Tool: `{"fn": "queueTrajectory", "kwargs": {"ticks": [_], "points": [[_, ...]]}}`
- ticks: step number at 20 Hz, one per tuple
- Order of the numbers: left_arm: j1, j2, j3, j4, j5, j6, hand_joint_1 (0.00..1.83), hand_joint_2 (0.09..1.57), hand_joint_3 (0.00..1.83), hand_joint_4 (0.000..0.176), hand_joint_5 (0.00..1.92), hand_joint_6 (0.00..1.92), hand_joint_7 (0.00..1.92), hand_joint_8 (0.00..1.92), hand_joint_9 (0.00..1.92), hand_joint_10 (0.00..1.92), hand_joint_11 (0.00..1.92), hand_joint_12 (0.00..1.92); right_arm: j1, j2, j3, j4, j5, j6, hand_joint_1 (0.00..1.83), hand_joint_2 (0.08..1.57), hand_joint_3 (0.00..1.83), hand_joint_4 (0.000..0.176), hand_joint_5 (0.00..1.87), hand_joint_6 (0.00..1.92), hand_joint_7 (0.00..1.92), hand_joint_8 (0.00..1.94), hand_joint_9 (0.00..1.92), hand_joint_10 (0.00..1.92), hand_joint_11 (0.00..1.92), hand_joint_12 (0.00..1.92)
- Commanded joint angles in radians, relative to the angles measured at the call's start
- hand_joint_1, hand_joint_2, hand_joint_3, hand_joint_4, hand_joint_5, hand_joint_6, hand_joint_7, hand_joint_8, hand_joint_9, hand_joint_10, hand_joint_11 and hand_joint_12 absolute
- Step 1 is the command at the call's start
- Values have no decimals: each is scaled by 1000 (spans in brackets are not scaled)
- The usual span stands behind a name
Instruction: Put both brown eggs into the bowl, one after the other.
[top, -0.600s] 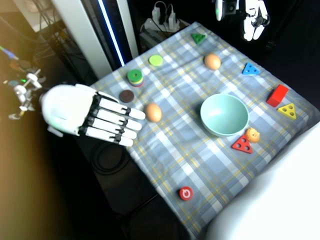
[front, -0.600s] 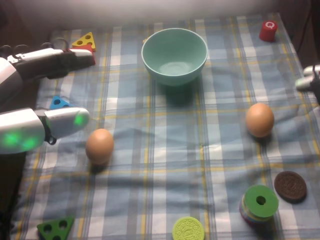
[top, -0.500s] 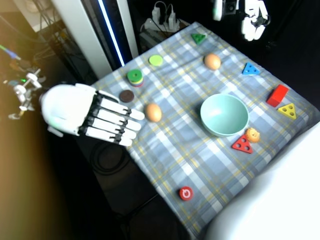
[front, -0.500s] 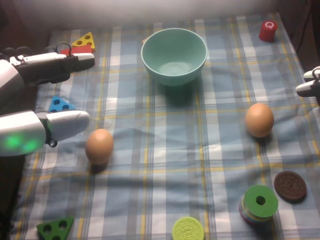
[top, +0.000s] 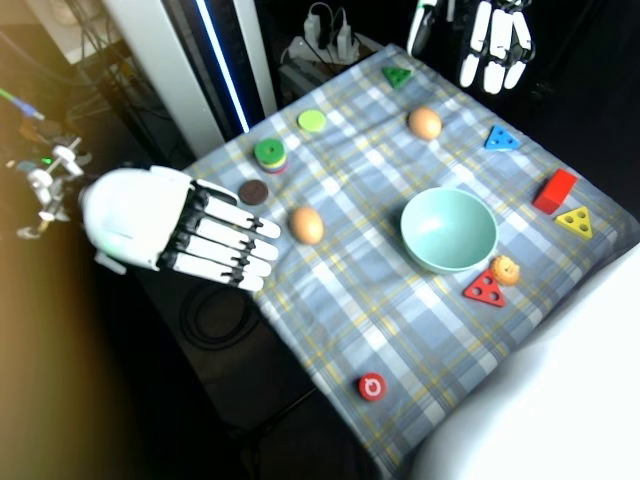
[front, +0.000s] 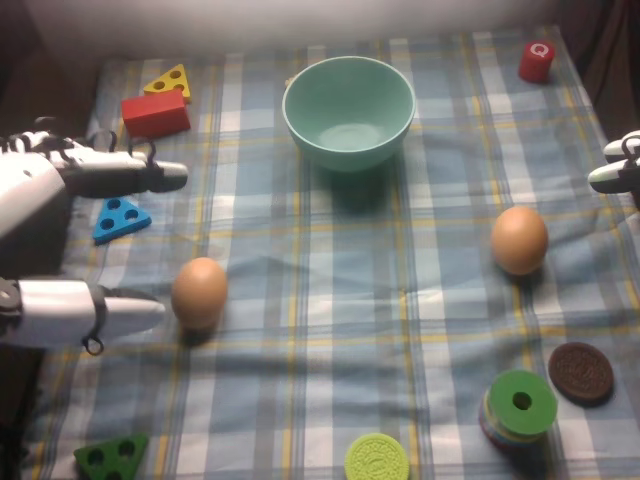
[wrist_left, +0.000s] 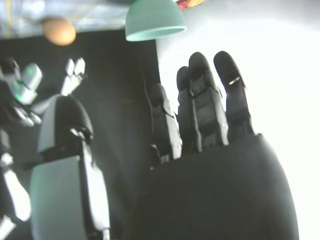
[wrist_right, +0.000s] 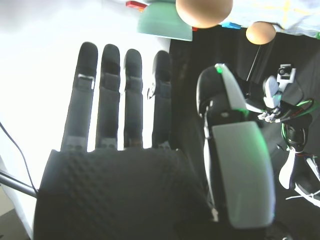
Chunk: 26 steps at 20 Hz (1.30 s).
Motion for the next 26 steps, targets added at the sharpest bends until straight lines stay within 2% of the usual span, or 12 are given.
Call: {"fn": "queueTrajectory", "kwargs": {"ticks": [1, 2, 3, 4, 5, 8, 9, 12, 14, 17, 22, 26], "points": [[-24, -19, -7, -1, -56, 79, 801, 935, 0, 176, 478, 4, 436, 6, 476, 5, 0, 738, 11, 4, 5, 20, 121, 3, 632, 1265, 0, 40, 702, 0, 636, 0, 602, 0, 458, 338], [-34, -29, -7, -11, -40, 129, 797, 952, 3, 176, 458, 6, 402, 7, 426, 9, 0, 587, 11, 4, 5, 19, 121, 3, 643, 1272, 0, 16, 718, 0, 639, 0, 618, 0, 498, 303], [-47, -44, -1, -19, -18, 169, 803, 949, 0, 176, 478, 13, 419, 15, 437, 16, 9, 562, 11, 4, 6, 19, 121, 3, 654, 1273, 0, 0, 727, 0, 642, 0, 626, 0, 532, 257], [-61, -60, 14, -23, 10, 179, 809, 933, 0, 176, 508, 6, 463, 7, 466, 10, 20, 583, 11, 5, 6, 17, 121, 3, 656, 1273, 0, 0, 733, 1, 639, 0, 611, 0, 523, 241], [-73, -71, 27, -25, 30, 180, 811, 939, 0, 176, 529, 2, 480, 2, 474, 2, 4, 633, 11, 5, 6, 15, 121, 3, 647, 1271, 0, 17, 736, 2, 644, 2, 603, 0, 507, 232], [-123, -117, 69, -46, 119, 237, 798, 945, 12, 176, 491, 0, 485, 0, 508, 0, 0, 748, 14, 4, 6, 9, 121, 3, 674, 1267, 0, 0, 748, 5, 647, 2, 609, 2, 518, 240], [-133, -129, 79, -47, 135, 241, 802, 956, 14, 176, 493, 2, 494, 4, 508, 1, 0, 754, 14, 4, 6, 9, 122, 3, 670, 1266, 0, 2, 750, 5, 650, 3, 613, 3, 524, 242], [-144, -141, 89, -49, 156, 253, 826, 951, 0, 176, 467, 0, 505, 0, 534, 0, 1, 845, 14, 5, 6, 9, 122, 3, 658, 1260, 0, 23, 754, 6, 655, 4, 612, 2, 521, 243], [-149, -147, 96, -49, 172, 257, 903, 913, 3, 176, 481, 0, 522, 0, 567, 2, 1, 881, 14, 5, 5, 9, 122, 3, 657, 1263, 0, 9, 756, 5, 656, 3, 627, 8, 550, 256], [-161, -164, 110, -67, 200, 291, 915, 913, 1, 176, 507, 3, 527, 2, 563, 5, 0, 853, 13, 5, 5, 9, 122, 3, 632, 1265, 0, 0, 769, 8, 667, 5, 634, 7, 550, 253], [-183, -198, 143, -87, 249, 316, 849, 962, 7, 176, 417, 0, 479, 0, 528, 1, 0, 752, 11, 5, 5, 9, 122, 3, 667, 1271, 2, 0, 808, 10, 682, 4, 664, 10, 587, 262], [-191, -215, 155, -95, 268, 332, 911, 959, 2, 176, 468, 5, 522, 3, 565, 3, 0, 751, 9, 5, 5, 9, 122, 3, 684, 1269, 0, 0, 840, 12, 702, 7, 697, 13, 616, 279]]}}
